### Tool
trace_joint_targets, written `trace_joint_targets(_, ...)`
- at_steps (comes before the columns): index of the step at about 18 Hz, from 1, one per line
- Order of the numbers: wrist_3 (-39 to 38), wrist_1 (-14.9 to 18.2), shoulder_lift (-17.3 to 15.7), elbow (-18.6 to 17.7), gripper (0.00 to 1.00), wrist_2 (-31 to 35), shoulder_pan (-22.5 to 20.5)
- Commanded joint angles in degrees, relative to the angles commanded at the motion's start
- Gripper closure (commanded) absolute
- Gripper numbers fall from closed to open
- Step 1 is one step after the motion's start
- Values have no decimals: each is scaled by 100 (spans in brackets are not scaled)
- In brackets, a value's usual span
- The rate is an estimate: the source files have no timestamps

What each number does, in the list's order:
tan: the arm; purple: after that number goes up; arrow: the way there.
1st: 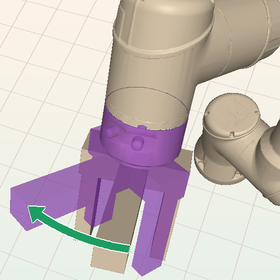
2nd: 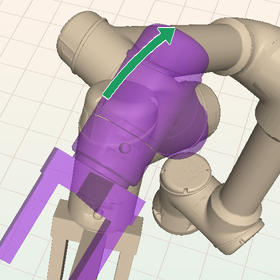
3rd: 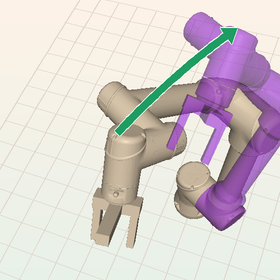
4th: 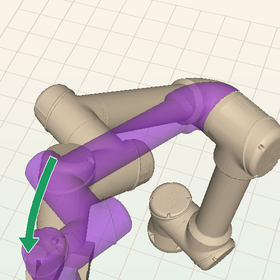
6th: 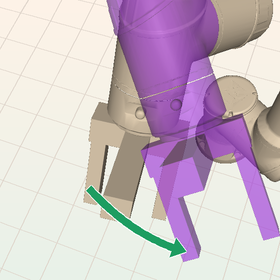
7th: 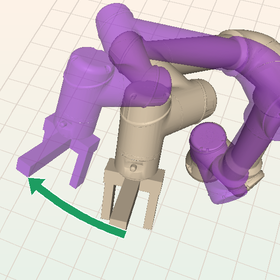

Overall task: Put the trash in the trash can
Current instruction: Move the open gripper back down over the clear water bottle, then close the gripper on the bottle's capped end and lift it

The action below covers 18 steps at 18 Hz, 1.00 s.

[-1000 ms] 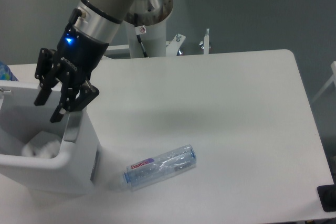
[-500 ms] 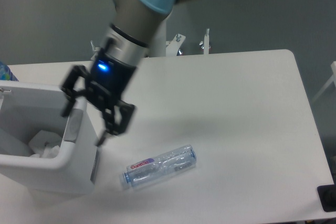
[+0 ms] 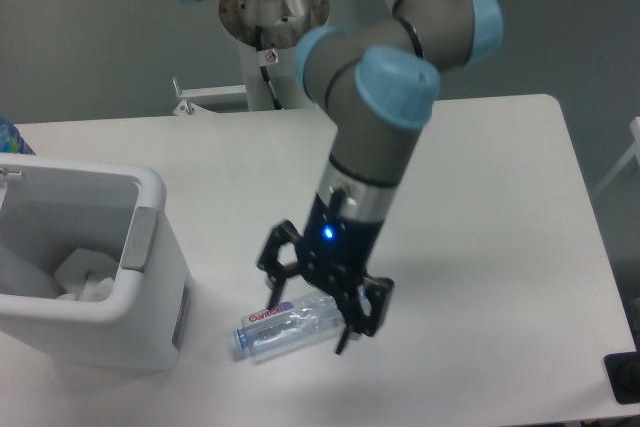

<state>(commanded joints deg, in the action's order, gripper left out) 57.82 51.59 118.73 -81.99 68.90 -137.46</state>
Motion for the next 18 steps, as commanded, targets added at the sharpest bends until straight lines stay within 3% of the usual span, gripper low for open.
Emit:
trace_joint_targets(5,159,167,264,-89,0,642,404)
trace_joint_targets(12,430,281,545,-89,0,826,650)
trace_joint_targets(15,528,640,607,-115,0,1133,826)
trace_joint_targets(18,528,712,677,-115,0,1205,923)
